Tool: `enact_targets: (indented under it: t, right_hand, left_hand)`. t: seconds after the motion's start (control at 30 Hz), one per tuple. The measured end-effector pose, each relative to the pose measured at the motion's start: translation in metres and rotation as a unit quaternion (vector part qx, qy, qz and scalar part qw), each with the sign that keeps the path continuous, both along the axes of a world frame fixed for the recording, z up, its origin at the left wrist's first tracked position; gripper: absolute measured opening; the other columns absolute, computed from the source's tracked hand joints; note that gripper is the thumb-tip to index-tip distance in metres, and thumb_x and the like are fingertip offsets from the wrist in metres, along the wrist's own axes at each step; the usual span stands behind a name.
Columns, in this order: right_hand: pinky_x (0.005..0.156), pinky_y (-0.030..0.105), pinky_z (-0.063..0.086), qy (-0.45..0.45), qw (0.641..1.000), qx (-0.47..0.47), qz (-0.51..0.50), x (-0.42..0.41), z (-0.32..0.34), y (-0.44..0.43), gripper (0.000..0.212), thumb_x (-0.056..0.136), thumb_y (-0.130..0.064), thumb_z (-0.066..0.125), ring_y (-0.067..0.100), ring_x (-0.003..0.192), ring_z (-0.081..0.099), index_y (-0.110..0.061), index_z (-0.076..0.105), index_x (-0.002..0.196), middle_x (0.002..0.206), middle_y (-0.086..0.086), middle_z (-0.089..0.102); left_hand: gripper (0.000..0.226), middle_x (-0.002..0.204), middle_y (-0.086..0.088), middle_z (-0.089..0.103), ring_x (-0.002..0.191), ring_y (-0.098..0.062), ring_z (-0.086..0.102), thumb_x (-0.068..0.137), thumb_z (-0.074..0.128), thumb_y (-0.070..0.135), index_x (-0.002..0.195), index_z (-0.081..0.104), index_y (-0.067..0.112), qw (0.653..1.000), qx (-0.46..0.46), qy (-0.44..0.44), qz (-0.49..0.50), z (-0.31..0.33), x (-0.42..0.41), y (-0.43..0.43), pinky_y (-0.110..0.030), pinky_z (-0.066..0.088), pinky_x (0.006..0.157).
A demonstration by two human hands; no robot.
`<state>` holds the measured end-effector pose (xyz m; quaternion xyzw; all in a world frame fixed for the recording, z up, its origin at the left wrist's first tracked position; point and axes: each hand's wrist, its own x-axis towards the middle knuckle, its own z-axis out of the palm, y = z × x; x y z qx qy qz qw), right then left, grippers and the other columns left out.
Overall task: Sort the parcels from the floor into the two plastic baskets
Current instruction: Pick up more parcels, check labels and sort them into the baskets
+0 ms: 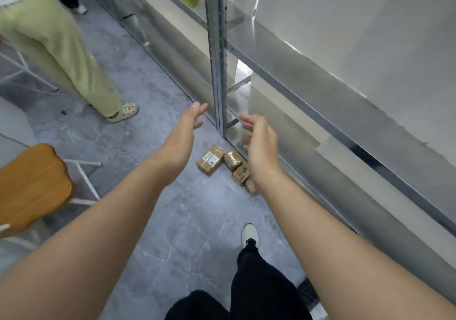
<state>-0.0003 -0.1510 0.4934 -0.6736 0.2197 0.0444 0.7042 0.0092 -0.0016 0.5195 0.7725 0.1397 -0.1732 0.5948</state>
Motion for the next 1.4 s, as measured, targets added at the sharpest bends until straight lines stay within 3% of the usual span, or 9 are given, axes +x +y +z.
enact_targets:
  t: [0.23,0.37,0.53,0.63,0.8,0.87,1.1,1.3,1.4]
  right_hand:
    - [0.114,0.047,0.050,0.058,0.998,-0.001,0.032,0.108,-0.044,0.005,0.053,0.084,-0.058,0.041,0.013,0.121,0.064,-0.036,0.076,0.117,0.127,-0.011,0.071]
    - [0.113,0.047,0.051,0.087,0.995,0.002,0.040,0.159,-0.070,0.030,0.050,0.083,-0.057,0.038,0.014,0.117,0.066,-0.036,0.075,0.110,0.124,-0.009,0.072]
    - [0.116,0.051,0.048,0.132,0.991,-0.001,0.005,0.219,-0.120,0.081,0.054,0.078,-0.062,0.040,0.014,0.121,0.065,-0.035,0.076,0.108,0.122,-0.011,0.073]
    - [0.116,0.051,0.048,0.160,0.986,-0.011,-0.045,0.252,-0.160,0.115,0.061,0.071,-0.068,0.041,0.015,0.124,0.064,-0.038,0.077,0.109,0.126,-0.010,0.071]
    - [0.101,0.039,0.052,0.207,0.972,-0.002,-0.110,0.286,-0.217,0.155,0.051,0.083,-0.054,0.043,0.011,0.113,0.067,-0.034,0.078,0.114,0.117,-0.009,0.073]
    - [0.109,0.045,0.051,0.218,0.970,-0.004,-0.112,0.299,-0.243,0.162,0.048,0.086,-0.055,0.044,0.015,0.121,0.067,-0.034,0.078,0.113,0.125,-0.006,0.073]
    - [0.096,0.032,0.053,0.237,0.964,0.019,-0.122,0.317,-0.360,0.167,0.039,0.109,-0.045,0.043,0.010,0.111,0.073,-0.031,0.079,0.112,0.120,-0.005,0.078]
    - [0.107,0.042,0.053,0.307,0.938,0.050,-0.151,0.324,-0.478,0.164,0.034,0.105,-0.040,0.051,0.016,0.115,0.072,-0.027,0.083,0.109,0.116,-0.006,0.080]
    - [0.113,0.044,0.050,0.324,0.929,0.057,-0.168,0.318,-0.536,0.165,0.036,0.108,-0.036,0.048,0.012,0.119,0.068,-0.029,0.082,0.114,0.122,-0.010,0.078]
  left_hand:
    - [0.072,0.160,0.007,0.039,0.152,-0.023,0.027,0.083,0.024,0.079,0.148,0.040,0.055,0.998,0.014,0.059,0.018,-0.031,0.101,0.009,-0.059,0.016,0.123]
    - [0.063,0.160,0.007,0.039,0.152,-0.024,0.027,0.092,0.024,0.075,0.150,0.039,0.054,0.996,0.013,0.086,0.017,-0.055,0.158,0.033,-0.057,0.017,0.123]
    - [0.077,0.157,0.008,0.042,0.149,-0.022,0.030,0.082,0.030,0.077,0.152,0.040,0.046,0.992,0.004,0.127,-0.018,-0.106,0.238,0.074,-0.055,0.019,0.123]
    - [0.073,0.156,0.008,0.043,0.148,-0.020,0.032,0.087,0.032,0.074,0.153,0.041,0.042,0.985,-0.004,0.165,-0.051,-0.149,0.286,0.098,-0.050,0.020,0.123]
    - [0.057,0.160,0.003,0.038,0.151,-0.021,0.028,0.104,0.027,0.057,0.155,0.039,0.034,0.972,-0.010,0.218,-0.088,-0.217,0.339,0.133,-0.045,0.019,0.122]
    - [0.054,0.161,0.002,0.037,0.151,-0.021,0.027,0.105,0.027,0.055,0.154,0.040,0.036,0.969,-0.015,0.228,-0.094,-0.243,0.352,0.140,-0.046,0.018,0.123]
    - [0.064,0.158,0.006,0.042,0.148,-0.025,0.032,0.096,0.036,0.069,0.154,0.040,0.042,0.957,-0.019,0.288,-0.032,-0.364,0.378,0.146,-0.052,0.020,0.122]
    - [0.057,0.159,0.002,0.042,0.148,-0.023,0.033,0.104,0.032,0.057,0.155,0.039,0.032,0.947,-0.019,0.319,-0.022,-0.487,0.380,0.135,-0.044,0.023,0.118]
    - [0.051,0.135,0.004,0.051,0.124,-0.012,0.043,0.107,0.029,0.050,0.150,0.046,0.027,0.946,-0.033,0.322,-0.033,-0.541,0.377,0.127,-0.031,0.026,0.102]
